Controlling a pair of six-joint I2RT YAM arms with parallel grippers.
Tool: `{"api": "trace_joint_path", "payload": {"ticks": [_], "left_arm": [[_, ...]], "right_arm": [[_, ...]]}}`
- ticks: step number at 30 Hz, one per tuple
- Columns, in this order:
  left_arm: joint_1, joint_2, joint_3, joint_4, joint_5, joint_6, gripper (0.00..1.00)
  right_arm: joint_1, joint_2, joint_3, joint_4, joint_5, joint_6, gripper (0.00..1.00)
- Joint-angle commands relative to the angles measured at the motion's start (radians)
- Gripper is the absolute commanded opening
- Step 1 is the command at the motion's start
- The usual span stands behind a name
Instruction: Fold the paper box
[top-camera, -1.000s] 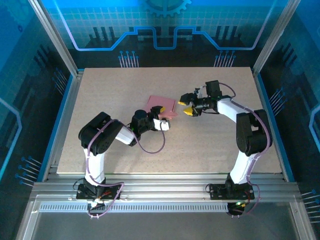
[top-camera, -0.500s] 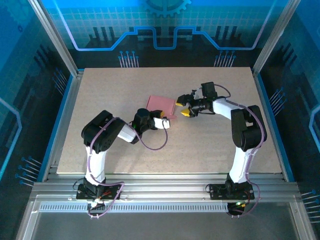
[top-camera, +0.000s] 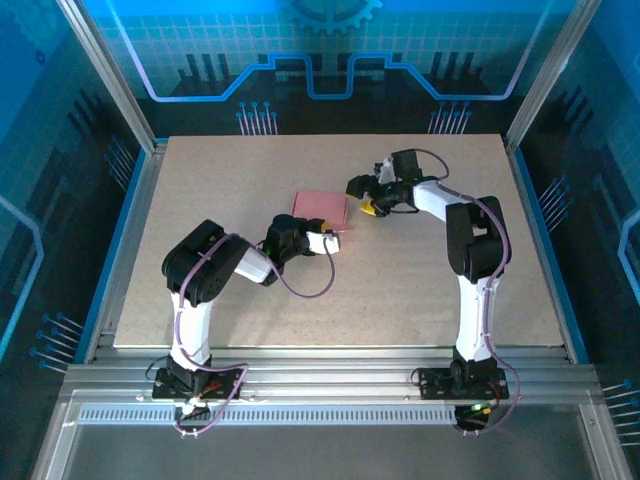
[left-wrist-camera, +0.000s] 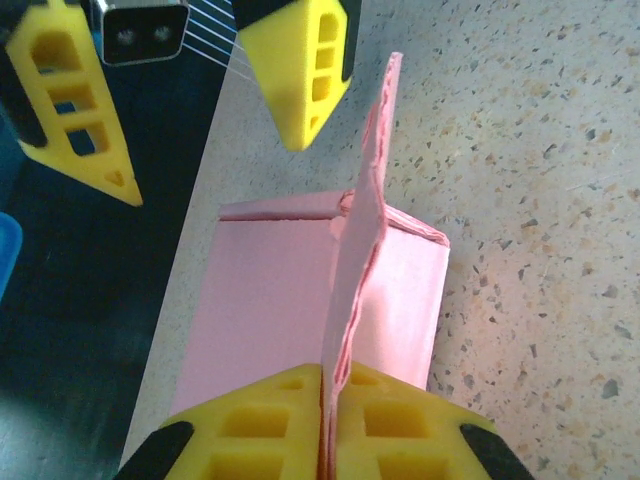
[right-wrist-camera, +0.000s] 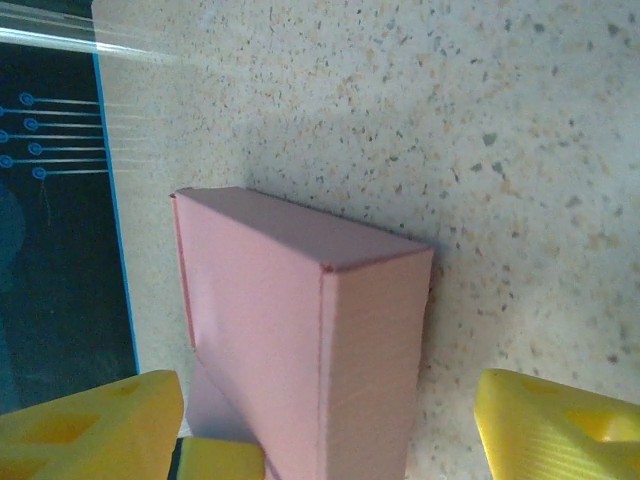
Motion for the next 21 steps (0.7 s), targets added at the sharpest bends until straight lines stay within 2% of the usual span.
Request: {"api": "trace_joint_path", "payload": {"ticks": [1, 7, 12, 21], "left_arm": [[0.004, 0.024, -0.038, -0.054, 0.033, -0.062, 0.09], [0.003, 0.056, -0.058, 0.069, -0.001, -0.086, 0.04], [0.005, 0.050, -0.064, 0.096, 0.001, -0.117, 0.00], [0.013, 0.045, -0.082, 0.187, 0.003, -0.155, 0.00]], "right_arm": [[0.022, 0.055, 0.058, -0.038, -0.013, -0.080, 0.79], [0.028, 0.127, 0.129, -0.079, -0.058, -0.092, 0.81], [0.032, 0.101, 0.057, -0.023, -0.075, -0.031, 0.80], [0.048, 0.083, -0.018, 0.091, -0.170, 0.085, 0.80]]}}
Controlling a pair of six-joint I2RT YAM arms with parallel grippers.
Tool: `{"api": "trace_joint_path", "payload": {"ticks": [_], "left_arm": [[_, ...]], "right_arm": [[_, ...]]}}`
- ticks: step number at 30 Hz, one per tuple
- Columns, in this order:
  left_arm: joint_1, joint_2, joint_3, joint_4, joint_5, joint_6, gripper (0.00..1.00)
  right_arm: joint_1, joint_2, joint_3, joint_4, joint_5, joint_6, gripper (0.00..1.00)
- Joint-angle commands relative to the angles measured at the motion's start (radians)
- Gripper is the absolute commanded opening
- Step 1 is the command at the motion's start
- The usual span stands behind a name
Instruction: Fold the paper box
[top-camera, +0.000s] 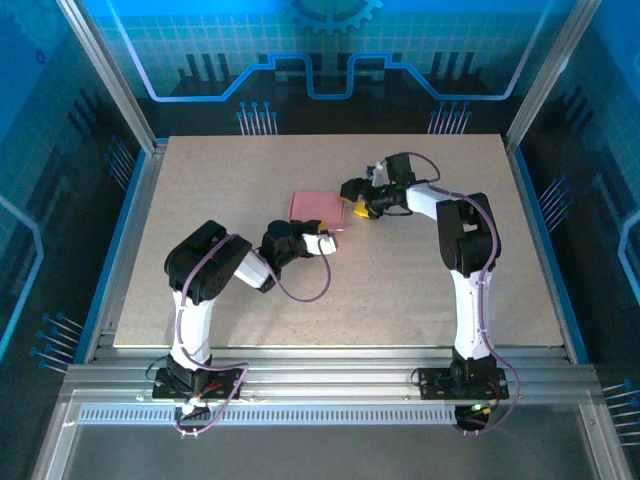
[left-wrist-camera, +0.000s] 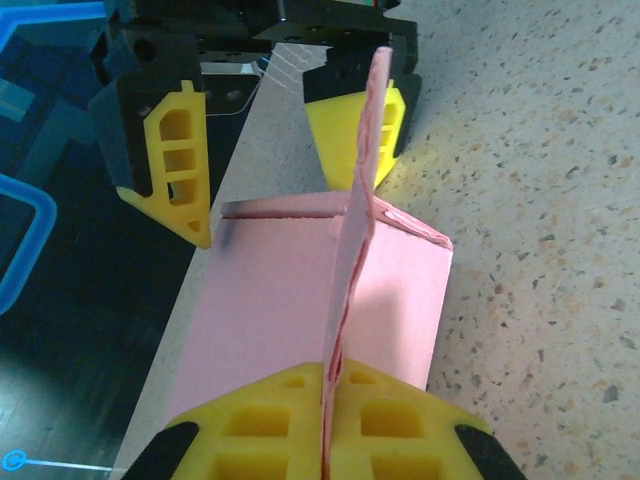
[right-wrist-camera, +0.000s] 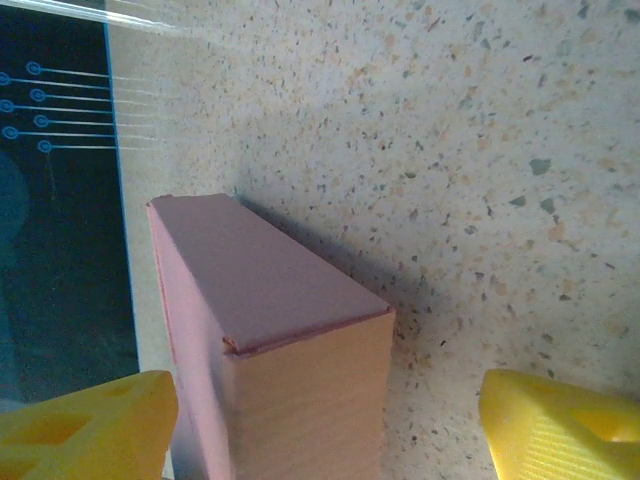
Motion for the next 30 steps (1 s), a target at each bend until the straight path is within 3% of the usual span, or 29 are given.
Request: {"api": "trace_joint_path", "payload": {"ticks": [1, 13, 24, 27, 30], "left_arm": [[0.008, 0.023, -0.026, 0.027, 0.012, -0.067, 0.00], [0.018, 0.018, -0.044, 0.121, 0.036, -0.133, 0.00], [0.018, 0.023, -0.045, 0.121, 0.047, -0.111, 0.00], [0.016, 0.020, -0.048, 0.130, 0.044, -0.099, 0.10], [0.004, -0.002, -0.056, 0.116, 0.035, -0.062, 0.30]], "right_arm": [[0.037, -0.005, -0.040, 0.009, -0.106, 0.085, 0.80], [0.068, -0.012, -0.062, 0.119, -0.192, 0.195, 0.78], [0.061, -0.057, -0.089, 0.131, -0.189, 0.250, 0.44], [0.050, -0.086, -0.123, 0.160, -0.191, 0.275, 0.40], [0.035, -0.133, -0.162, 0.180, -0.194, 0.289, 0.36]]}}
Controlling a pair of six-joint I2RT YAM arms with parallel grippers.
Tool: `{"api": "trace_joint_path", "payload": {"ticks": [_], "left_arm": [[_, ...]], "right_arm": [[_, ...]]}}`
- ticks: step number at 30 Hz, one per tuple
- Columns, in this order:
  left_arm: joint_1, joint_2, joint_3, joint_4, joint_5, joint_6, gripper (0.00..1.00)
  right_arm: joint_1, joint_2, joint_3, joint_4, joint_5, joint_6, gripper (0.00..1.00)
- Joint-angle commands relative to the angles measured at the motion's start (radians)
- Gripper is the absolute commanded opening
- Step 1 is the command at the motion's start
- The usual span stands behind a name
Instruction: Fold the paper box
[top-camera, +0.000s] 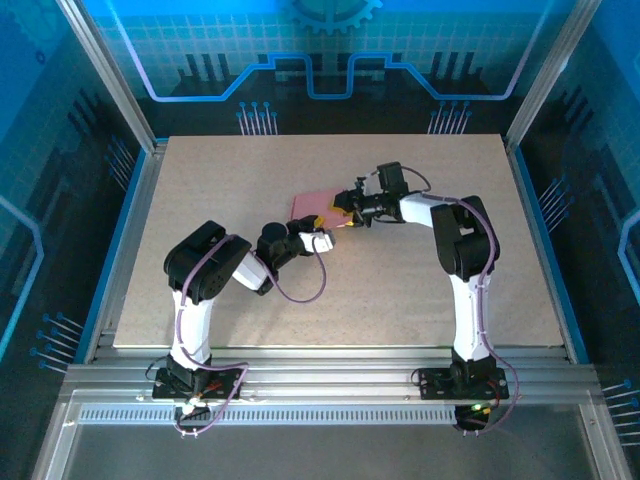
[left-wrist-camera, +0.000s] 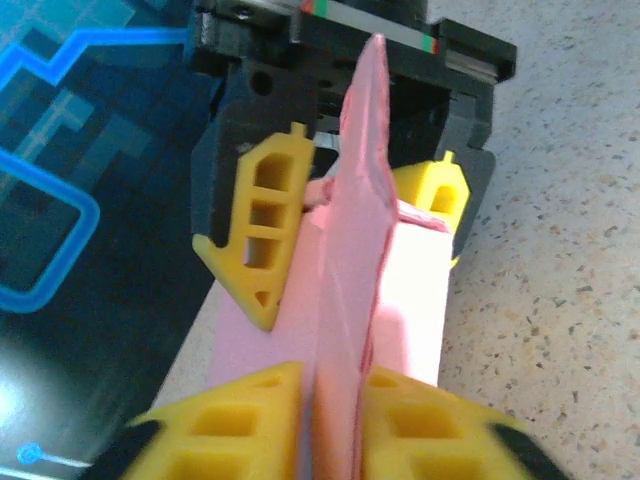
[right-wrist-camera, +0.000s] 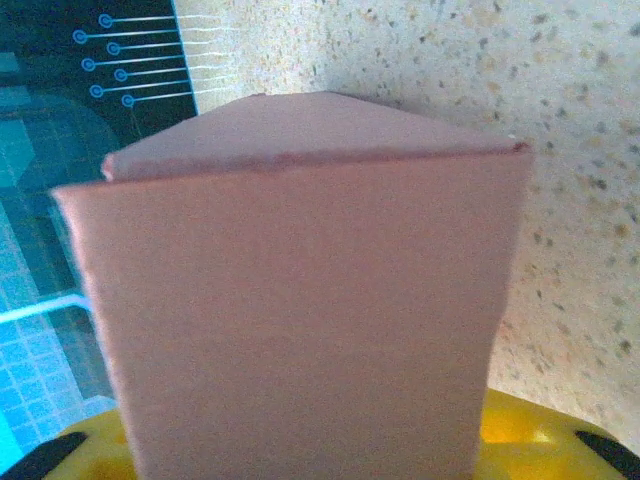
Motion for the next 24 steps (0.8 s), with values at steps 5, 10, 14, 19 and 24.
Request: {"api": "trace_joint_path", "payload": {"ticks": [5, 10, 14, 19, 24], "left_arm": [[-0.019, -0.057, -0.048, -0.026, -0.004, 0.063, 0.68], [-0.030, -0.082, -0.057, -0.037, -0.032, 0.136, 0.94], [-0.038, -0.092, -0.049, -0.031, -0.053, 0.176, 0.88], [-0.044, -0.101, -0.053, -0.007, -0.072, 0.198, 0.61], [-0.046, -0.104, -0.056, 0.002, -0.077, 0.199, 0.43]], "right_arm": [[-0.043, -0.185, -0.107, 0.021, -0.041, 0.032, 0.33], [-0.064, -0.273, -0.175, -0.001, -0.065, 0.024, 0.32], [-0.069, -0.322, -0.216, -0.011, -0.081, 0.022, 0.32], [-0.072, -0.347, -0.238, -0.022, -0.083, 0.027, 0.33], [-0.072, -0.353, -0.239, -0.017, -0.086, 0.045, 0.35]]}}
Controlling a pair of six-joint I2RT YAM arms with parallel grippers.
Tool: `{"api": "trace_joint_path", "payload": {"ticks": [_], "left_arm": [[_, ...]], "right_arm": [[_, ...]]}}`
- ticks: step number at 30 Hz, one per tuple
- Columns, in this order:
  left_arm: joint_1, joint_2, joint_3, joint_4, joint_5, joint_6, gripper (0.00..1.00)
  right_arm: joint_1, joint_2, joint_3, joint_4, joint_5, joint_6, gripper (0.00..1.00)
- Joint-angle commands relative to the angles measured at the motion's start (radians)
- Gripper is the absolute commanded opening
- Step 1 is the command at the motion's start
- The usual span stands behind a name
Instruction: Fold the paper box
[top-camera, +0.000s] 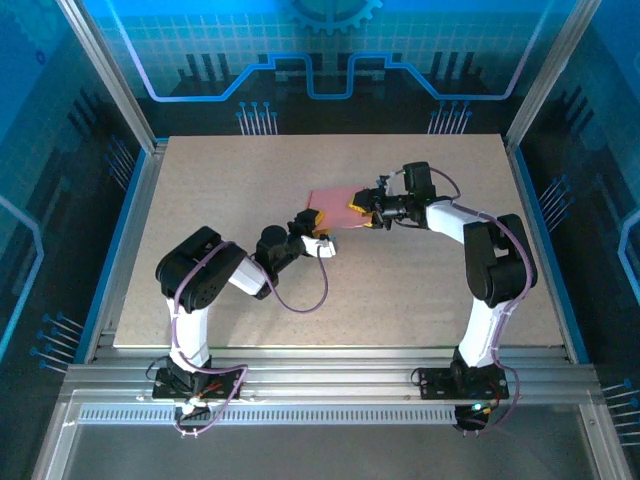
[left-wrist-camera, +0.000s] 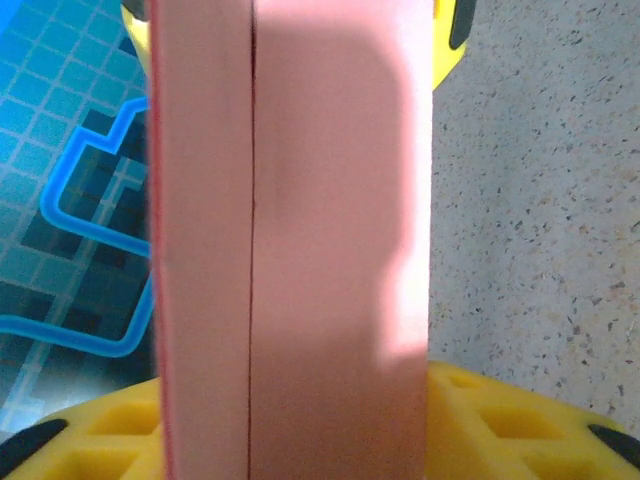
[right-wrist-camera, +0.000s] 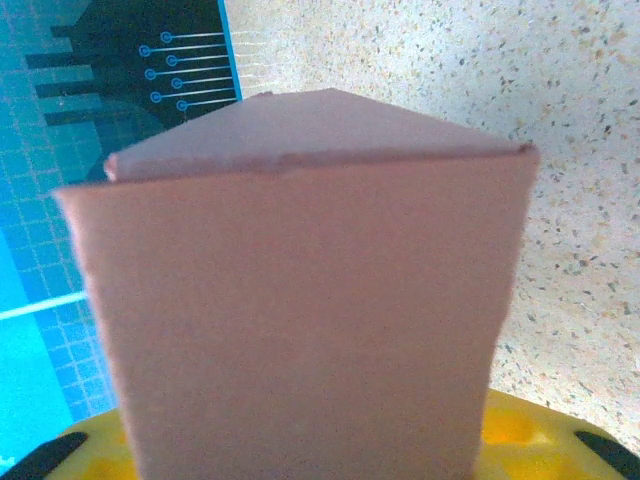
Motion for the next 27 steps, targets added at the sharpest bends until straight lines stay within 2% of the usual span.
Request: {"api": "trace_joint_path", "payload": {"ticks": [1, 5, 7, 12, 21, 27], "left_arm": [[-0.003, -0.020, -0.011, -0.011, -0.010, 0.005, 0.40], [-0.008, -0.038, -0.012, -0.072, 0.008, 0.004, 0.21], [-0.011, -0.043, -0.011, -0.099, 0.011, 0.002, 0.16], [-0.019, -0.056, -0.008, -0.134, 0.012, 0.001, 0.17], [-0.022, -0.083, 0.000, -0.174, 0.008, -0.039, 0.19], [-0.022, -0.161, 0.044, -0.458, 0.051, -0.111, 0.20]], "right_arm": [[-0.006, -0.051, -0.006, 0.002, -0.071, 0.015, 0.36], [-0.006, -0.059, -0.009, -0.002, -0.070, 0.020, 0.36], [-0.006, -0.062, -0.011, -0.006, -0.069, 0.020, 0.37], [-0.011, -0.074, -0.013, -0.018, -0.069, 0.015, 0.44], [-0.038, -0.118, -0.029, -0.088, -0.003, -0.026, 0.72], [-0.098, -0.226, -0.069, -0.160, 0.101, -0.140, 0.78]]}}
